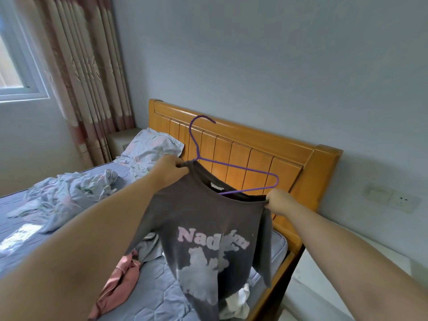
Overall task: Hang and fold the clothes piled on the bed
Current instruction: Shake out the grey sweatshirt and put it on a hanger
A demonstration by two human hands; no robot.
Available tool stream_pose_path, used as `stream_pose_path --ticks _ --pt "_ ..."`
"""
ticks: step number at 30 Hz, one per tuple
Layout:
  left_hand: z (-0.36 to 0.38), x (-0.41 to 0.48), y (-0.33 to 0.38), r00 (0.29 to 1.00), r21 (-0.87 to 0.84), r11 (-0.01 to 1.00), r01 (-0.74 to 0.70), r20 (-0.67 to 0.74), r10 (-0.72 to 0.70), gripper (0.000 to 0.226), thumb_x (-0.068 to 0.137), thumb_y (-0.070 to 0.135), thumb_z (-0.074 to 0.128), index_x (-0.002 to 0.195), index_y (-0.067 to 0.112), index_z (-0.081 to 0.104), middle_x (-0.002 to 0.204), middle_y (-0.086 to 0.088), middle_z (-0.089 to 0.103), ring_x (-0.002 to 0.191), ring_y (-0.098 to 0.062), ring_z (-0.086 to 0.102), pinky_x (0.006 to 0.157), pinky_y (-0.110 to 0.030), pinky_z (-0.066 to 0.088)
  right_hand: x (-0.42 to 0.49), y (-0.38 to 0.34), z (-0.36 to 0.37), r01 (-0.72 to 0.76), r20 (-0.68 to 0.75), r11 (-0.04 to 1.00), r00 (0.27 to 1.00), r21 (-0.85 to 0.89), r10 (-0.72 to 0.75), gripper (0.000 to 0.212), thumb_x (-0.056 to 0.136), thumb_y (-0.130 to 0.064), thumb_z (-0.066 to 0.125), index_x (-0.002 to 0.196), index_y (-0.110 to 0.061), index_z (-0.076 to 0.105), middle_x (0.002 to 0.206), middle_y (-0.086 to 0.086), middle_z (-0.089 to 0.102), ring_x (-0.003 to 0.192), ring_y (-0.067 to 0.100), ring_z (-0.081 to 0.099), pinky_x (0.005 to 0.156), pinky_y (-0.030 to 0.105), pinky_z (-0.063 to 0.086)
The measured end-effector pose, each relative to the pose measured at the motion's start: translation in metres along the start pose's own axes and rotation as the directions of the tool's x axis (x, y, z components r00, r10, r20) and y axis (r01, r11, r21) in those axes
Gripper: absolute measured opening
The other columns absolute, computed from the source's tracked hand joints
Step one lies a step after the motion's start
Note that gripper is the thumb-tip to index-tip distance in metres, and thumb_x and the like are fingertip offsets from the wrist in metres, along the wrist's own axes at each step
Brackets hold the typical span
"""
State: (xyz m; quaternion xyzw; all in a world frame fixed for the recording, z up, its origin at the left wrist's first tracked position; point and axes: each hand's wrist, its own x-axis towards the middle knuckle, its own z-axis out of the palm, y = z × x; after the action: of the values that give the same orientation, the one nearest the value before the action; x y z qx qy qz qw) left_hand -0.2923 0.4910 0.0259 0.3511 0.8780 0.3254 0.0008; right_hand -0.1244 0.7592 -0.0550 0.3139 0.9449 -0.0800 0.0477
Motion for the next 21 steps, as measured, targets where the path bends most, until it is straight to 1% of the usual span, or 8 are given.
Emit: stream_pose_path --ticks 2,5,9,12,15,17,19,21 --pt "0.002 -0.006 -0.011 1.000 0.049 0.999 0.007 0.004 -0.007 0.028 0.087 0.016 0.059 0.059 0.015 0.056 0.064 -0.001 0.052 0.065 -0.015 0.047 0.058 -0.025 0.035 -0.003 0.006 -0.002 0.027 -0.002 0.991 1.000 0.131 -0.027 0.017 0.090 -0.015 0.056 0.076 -0.013 0.065 0.070 0.002 0.058 0.067 0.019 0.053 0.056 0.025 0.038" --pt "0.004 -0.010 -0.025 0.999 0.147 0.988 0.044 0.019 -0.047 0.029 0.087 0.020 0.059 0.059 0.019 0.054 0.067 -0.002 0.054 0.068 -0.019 0.048 0.060 -0.029 0.035 -0.007 0.011 -0.008 0.043 -0.004 0.973 0.999 0.227 -0.043 0.016 0.092 -0.016 0.056 0.082 -0.011 0.068 0.077 0.004 0.061 0.072 0.019 0.055 0.062 0.027 0.040" --pt "0.007 -0.012 -0.027 0.996 0.269 0.963 0.023 0.073 -0.044 0.029 0.087 0.026 0.057 0.060 0.018 0.055 0.069 -0.004 0.057 0.070 -0.022 0.051 0.064 -0.032 0.040 -0.009 0.009 -0.015 0.024 -0.049 0.980 0.999 0.198 -0.015 0.020 0.091 -0.010 0.053 0.075 -0.012 0.066 0.071 0.004 0.058 0.065 0.019 0.052 0.056 0.027 0.037" --pt "0.012 -0.011 -0.018 0.993 0.352 0.935 -0.038 0.115 -0.003 0.024 0.086 0.030 0.055 0.068 0.016 0.062 0.072 -0.003 0.061 0.070 -0.021 0.054 0.065 -0.032 0.044 -0.012 0.002 -0.023 0.036 -0.094 0.983 0.995 0.179 -0.019 0.022 0.087 -0.002 0.049 0.080 -0.006 0.070 0.071 0.005 0.056 0.063 0.019 0.050 0.054 0.027 0.036" --pt "0.020 -0.010 -0.004 0.986 0.425 0.898 -0.115 0.160 0.051 0.023 0.088 0.031 0.051 0.077 0.017 0.065 0.074 -0.001 0.062 0.071 -0.018 0.055 0.063 -0.031 0.045 -0.017 -0.018 -0.040 0.159 -0.113 0.962 0.984 0.223 -0.136 0.025 0.083 0.002 0.047 0.078 -0.008 0.070 0.082 0.009 0.064 0.074 0.023 0.057 0.058 0.025 0.039" --pt "0.026 -0.010 0.010 0.977 0.485 0.858 -0.168 0.196 0.081 0.025 0.089 0.030 0.049 0.070 0.017 0.057 0.071 -0.001 0.059 0.071 -0.019 0.056 0.060 -0.029 0.042 -0.024 -0.036 -0.054 0.254 -0.147 0.947 0.963 0.196 -0.228 0.024 0.080 0.000 0.048 0.078 -0.009 0.070 0.085 0.009 0.065 0.080 0.024 0.058 0.062 0.026 0.039" --pt "0.033 -0.011 0.022 0.974 0.494 0.848 -0.192 0.204 0.101 0.027 0.090 0.029 0.049 0.066 0.017 0.052 0.068 0.000 0.055 0.069 -0.020 0.055 0.057 -0.028 0.039 -0.028 -0.051 -0.067 0.338 -0.211 0.918 0.932 0.206 -0.296 0.020 0.081 -0.003 0.052 0.079 -0.011 0.071 0.084 0.007 0.066 0.080 0.021 0.057 0.066 0.026 0.039" --pt "0.038 -0.009 0.031 0.976 0.426 0.886 -0.182 0.191 0.108 0.030 0.089 0.028 0.050 0.061 0.018 0.048 0.063 0.001 0.052 0.066 -0.019 0.052 0.057 -0.028 0.039 -0.032 -0.061 -0.075 0.421 -0.302 0.838 0.896 0.348 -0.325 0.012 0.082 -0.006 0.059 0.081 -0.011 0.070 0.082 0.004 0.065 0.078 0.016 0.056 0.069 0.024 0.038"
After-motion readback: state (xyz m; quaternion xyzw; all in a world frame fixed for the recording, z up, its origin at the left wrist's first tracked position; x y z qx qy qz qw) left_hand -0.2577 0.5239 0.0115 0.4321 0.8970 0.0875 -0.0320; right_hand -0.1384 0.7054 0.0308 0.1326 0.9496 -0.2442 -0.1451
